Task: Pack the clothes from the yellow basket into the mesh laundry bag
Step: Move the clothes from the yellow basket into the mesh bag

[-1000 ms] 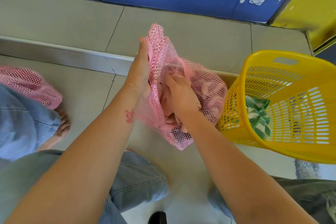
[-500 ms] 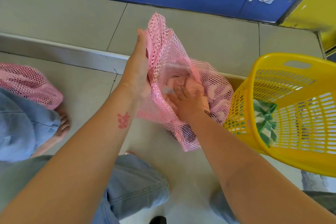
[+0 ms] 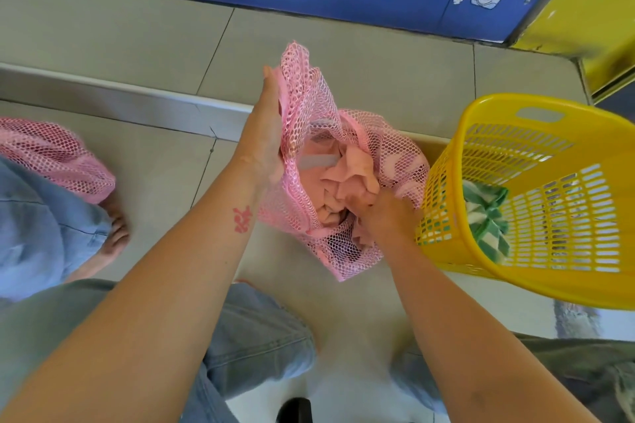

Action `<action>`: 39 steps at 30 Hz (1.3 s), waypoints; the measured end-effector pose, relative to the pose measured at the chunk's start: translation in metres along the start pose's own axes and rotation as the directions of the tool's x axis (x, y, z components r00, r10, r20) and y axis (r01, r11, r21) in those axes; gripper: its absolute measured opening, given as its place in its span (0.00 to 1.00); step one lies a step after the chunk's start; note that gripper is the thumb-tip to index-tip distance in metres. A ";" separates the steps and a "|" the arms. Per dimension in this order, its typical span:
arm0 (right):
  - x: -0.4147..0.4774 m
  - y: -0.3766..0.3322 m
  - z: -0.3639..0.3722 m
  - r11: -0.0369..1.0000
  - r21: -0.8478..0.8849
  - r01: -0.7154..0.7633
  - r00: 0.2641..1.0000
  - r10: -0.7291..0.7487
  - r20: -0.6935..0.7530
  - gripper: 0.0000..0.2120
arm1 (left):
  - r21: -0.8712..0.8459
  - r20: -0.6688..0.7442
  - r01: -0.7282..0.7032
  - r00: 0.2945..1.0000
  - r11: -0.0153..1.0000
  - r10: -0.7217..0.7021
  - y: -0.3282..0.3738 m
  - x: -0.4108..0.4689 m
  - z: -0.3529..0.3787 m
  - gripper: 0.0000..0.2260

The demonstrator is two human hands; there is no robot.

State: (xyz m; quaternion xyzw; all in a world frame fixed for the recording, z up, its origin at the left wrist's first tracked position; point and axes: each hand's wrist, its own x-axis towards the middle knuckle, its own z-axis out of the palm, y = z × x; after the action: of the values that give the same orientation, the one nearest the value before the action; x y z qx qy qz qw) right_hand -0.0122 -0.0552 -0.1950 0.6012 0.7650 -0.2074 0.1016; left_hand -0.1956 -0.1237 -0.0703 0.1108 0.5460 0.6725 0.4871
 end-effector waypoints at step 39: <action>-0.035 0.020 -0.111 0.814 -0.064 0.578 0.737 -0.554 -0.387 0.31 | 0.203 -0.067 0.006 0.998 0.979 0.008 -0.013 -0.025 0.036 0.33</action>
State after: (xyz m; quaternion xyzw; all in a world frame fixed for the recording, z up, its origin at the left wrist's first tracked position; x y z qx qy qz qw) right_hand 0.0262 -0.0332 -0.0858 0.3717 0.9090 -0.1281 -0.1381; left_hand -0.1518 -0.1214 -0.0580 0.1373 0.6280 0.6168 0.4541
